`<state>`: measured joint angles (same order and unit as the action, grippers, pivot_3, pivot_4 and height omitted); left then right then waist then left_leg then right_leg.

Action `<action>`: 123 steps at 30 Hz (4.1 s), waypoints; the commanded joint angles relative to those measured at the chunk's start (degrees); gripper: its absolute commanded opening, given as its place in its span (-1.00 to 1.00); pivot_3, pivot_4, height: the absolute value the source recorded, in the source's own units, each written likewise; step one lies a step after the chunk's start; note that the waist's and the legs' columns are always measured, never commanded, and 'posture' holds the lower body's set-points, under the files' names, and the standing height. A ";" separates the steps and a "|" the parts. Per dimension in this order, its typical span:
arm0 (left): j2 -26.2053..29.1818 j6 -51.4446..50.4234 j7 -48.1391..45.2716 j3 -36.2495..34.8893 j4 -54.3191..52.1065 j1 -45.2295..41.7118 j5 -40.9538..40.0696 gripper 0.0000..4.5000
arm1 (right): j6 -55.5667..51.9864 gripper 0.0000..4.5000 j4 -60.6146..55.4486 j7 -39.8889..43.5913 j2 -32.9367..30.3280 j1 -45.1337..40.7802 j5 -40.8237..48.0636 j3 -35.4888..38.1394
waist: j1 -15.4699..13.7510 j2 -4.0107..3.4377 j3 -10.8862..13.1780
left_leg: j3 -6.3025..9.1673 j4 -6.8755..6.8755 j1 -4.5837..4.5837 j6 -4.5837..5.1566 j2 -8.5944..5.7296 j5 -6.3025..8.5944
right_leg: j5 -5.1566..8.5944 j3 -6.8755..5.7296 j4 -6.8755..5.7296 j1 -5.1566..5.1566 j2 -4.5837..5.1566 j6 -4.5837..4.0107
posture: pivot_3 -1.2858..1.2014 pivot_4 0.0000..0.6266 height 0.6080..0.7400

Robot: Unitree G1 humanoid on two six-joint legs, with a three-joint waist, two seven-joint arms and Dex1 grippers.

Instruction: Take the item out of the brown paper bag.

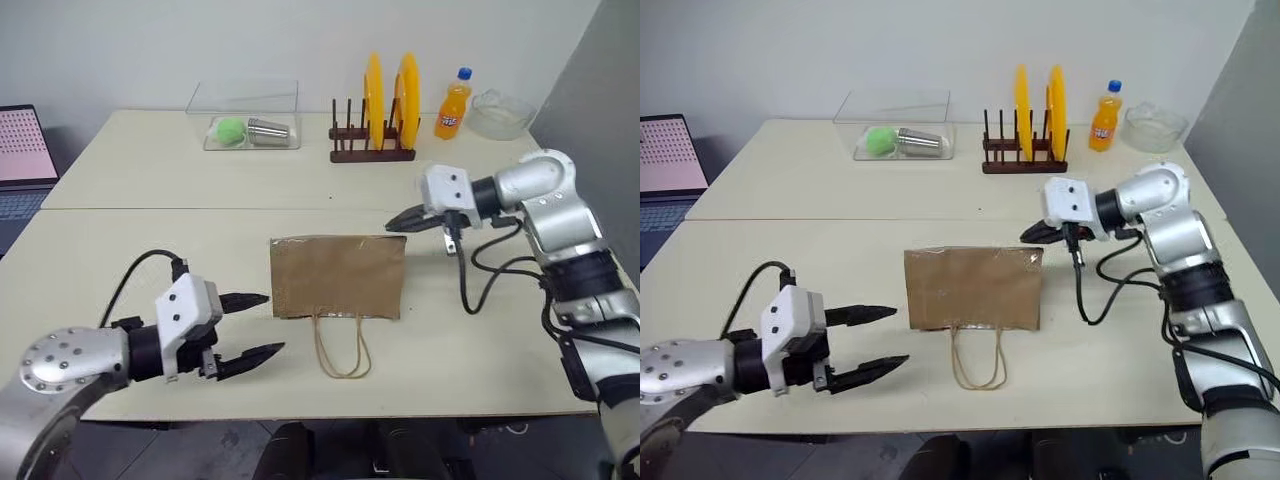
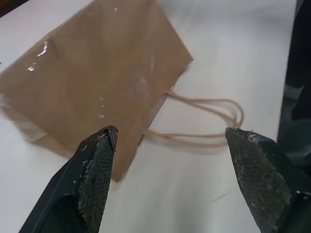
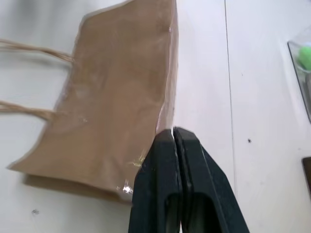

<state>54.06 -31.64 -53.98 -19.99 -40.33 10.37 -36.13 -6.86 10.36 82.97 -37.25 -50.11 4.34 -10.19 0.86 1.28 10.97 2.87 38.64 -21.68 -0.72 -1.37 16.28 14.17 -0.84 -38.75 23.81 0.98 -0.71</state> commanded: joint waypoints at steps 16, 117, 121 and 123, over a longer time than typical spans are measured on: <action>-4.70 44.80 -13.67 28.24 23.43 -23.03 28.60 1.00 | -44.06 -0.01 -59.33 -31.15 -1.34 43.12 23.98 10.23 | -0.93 0.00 -0.04 | -0.11 -0.42 -0.10 -0.01 0.00 -0.01 | 0.16 0.00 0.15 0.21 0.01 0.32 | 0.03 -0.52 1.00; -29.16 11.11 -1.66 24.29 51.86 -69.29 17.89 -1.00 | -9.62 -0.98 -35.98 -34.43 -1.24 38.41 -17.68 -24.55 | -0.76 0.09 -0.22 | 0.09 -0.42 0.30 -0.06 -0.02 -0.07 | -0.01 -0.11 0.74 -0.51 -0.07 0.65 | 0.03 -0.52 1.00; -28.14 12.71 -5.44 24.03 53.10 -70.28 17.14 -1.00 | -9.96 -0.98 -35.91 -34.98 0.00 38.79 -17.36 -22.89 | -0.68 0.09 -0.22 | 0.09 -0.43 0.30 -0.22 -0.02 -0.17 | -0.01 -0.10 0.74 -0.51 -0.07 0.65 | 0.03 -0.52 1.00; -26.64 13.63 -9.41 24.72 51.40 -68.78 16.69 -1.00 | -11.07 -0.80 -37.06 -35.52 0.90 38.67 -16.72 -21.26 | -0.61 0.09 -0.21 | 0.07 -0.43 0.30 -0.28 -0.02 -0.20 | -0.01 -0.08 0.73 -0.50 -0.07 0.65 | 0.03 -0.52 1.00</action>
<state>26.17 -19.66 -60.68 5.37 13.59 -58.35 -18.00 -16.85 -26.14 47.32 -36.69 -11.94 -12.63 -32.45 0.25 1.37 10.76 2.94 38.21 -21.38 -1.03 -1.39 16.07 14.16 -0.92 -38.02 23.31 0.91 -0.06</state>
